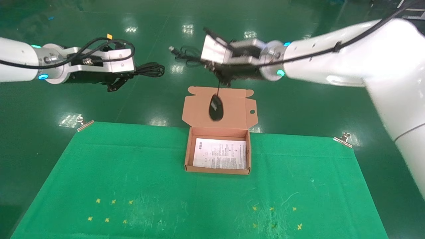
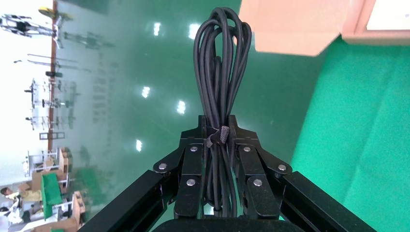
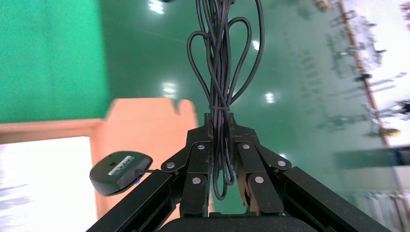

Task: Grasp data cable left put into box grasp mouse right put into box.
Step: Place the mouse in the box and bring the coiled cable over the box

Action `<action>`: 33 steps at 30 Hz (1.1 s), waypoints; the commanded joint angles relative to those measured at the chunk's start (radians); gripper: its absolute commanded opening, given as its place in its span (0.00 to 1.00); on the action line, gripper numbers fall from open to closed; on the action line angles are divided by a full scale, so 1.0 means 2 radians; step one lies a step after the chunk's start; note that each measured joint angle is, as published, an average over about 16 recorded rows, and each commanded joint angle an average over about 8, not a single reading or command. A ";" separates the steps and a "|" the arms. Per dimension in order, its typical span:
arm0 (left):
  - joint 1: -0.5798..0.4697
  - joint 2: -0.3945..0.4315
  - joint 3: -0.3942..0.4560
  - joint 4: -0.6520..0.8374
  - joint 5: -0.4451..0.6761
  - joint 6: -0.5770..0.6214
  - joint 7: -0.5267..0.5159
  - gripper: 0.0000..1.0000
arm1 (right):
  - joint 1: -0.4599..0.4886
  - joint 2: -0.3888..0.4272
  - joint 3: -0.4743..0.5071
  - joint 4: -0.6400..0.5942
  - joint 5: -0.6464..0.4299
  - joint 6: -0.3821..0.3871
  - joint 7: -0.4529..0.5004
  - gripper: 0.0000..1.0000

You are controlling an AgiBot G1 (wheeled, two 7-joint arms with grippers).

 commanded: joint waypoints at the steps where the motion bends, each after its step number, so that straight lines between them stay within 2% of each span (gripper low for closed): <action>1: 0.005 -0.004 0.003 -0.007 0.006 0.004 -0.009 0.00 | -0.008 -0.002 -0.007 0.002 0.005 -0.003 0.002 0.00; 15: 0.023 -0.044 0.015 -0.080 0.060 0.035 -0.095 0.00 | -0.038 -0.007 -0.099 0.011 0.047 0.030 0.041 0.00; 24: 0.029 -0.049 0.016 -0.103 0.070 0.038 -0.116 0.00 | -0.051 -0.007 -0.159 0.005 0.090 0.063 0.064 0.00; 33: 0.031 -0.051 0.016 -0.109 0.074 0.039 -0.122 0.00 | -0.071 -0.008 -0.208 -0.045 0.122 0.086 0.098 0.00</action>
